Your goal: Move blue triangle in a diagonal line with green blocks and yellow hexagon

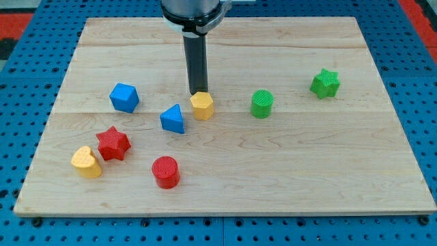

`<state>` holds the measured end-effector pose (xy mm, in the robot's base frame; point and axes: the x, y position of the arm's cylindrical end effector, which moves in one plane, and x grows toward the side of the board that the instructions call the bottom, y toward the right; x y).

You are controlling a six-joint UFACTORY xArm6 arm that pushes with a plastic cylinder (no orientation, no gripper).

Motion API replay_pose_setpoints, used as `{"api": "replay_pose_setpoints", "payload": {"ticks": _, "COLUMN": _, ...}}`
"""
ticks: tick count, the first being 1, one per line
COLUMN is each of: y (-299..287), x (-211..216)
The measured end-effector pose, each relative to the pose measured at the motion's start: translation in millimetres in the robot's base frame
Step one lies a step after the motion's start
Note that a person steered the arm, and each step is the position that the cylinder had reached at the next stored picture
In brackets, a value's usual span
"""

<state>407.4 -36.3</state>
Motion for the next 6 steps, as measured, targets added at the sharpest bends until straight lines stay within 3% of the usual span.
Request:
{"api": "replay_pose_setpoints", "payload": {"ticks": 1, "y": -3.6, "x": 30.8}}
{"api": "replay_pose_setpoints", "payload": {"ticks": 2, "y": -9.7, "x": 32.5}}
{"api": "replay_pose_setpoints", "payload": {"ticks": 3, "y": 1.4, "x": -0.6}}
{"api": "replay_pose_setpoints", "payload": {"ticks": 5, "y": -56.0, "x": 75.3}}
{"api": "replay_pose_setpoints", "payload": {"ticks": 6, "y": -38.4, "x": 80.5}}
